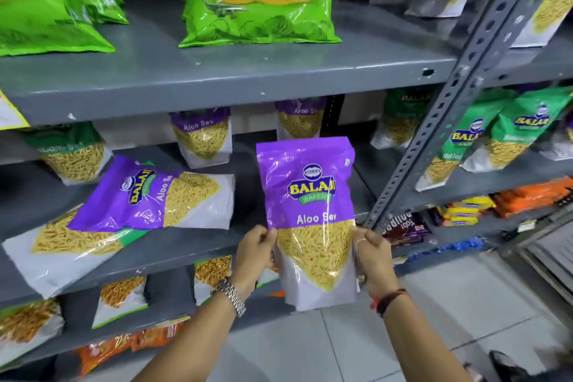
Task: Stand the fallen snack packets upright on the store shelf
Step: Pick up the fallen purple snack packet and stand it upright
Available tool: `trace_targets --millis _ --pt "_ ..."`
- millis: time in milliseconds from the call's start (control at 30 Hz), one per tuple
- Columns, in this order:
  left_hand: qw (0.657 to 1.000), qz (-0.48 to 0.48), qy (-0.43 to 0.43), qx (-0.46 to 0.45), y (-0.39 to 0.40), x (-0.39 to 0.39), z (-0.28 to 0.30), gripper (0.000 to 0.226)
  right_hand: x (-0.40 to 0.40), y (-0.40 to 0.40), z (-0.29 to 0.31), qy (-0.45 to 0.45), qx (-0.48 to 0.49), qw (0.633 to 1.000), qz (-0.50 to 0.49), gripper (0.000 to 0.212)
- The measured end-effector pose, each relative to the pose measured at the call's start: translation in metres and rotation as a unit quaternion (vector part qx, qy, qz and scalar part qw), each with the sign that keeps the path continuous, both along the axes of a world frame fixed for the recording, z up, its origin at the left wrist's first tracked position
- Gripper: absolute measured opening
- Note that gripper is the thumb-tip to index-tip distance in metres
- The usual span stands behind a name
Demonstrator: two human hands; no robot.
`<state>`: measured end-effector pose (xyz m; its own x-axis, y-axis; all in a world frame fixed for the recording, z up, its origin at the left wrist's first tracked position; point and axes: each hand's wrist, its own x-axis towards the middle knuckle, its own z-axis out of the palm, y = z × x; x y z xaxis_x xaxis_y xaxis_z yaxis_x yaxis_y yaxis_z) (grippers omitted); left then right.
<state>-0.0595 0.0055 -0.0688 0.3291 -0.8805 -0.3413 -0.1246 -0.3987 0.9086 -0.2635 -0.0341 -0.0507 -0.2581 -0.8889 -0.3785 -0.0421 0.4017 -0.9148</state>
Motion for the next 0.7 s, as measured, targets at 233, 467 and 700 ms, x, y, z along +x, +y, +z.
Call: trace_targets --millis 233,467,700 --pt "1.0 0.015 0.014 -0.004 -0.014 -0.004 0.021 0.024 -0.001 -0.023 0.006 -0.034 -0.015 0.999 0.017 0.017" --pt "0.992 0.107 -0.008 -0.062 -0.079 0.006 0.046 0.031 0.015 -0.103 0.031 -0.006 -0.071 0.994 0.077 0.025" --pt "0.975 0.2 -0.065 -0.078 -0.123 -0.009 0.068 0.034 0.035 -0.165 0.026 0.065 -0.126 0.984 0.109 0.021"
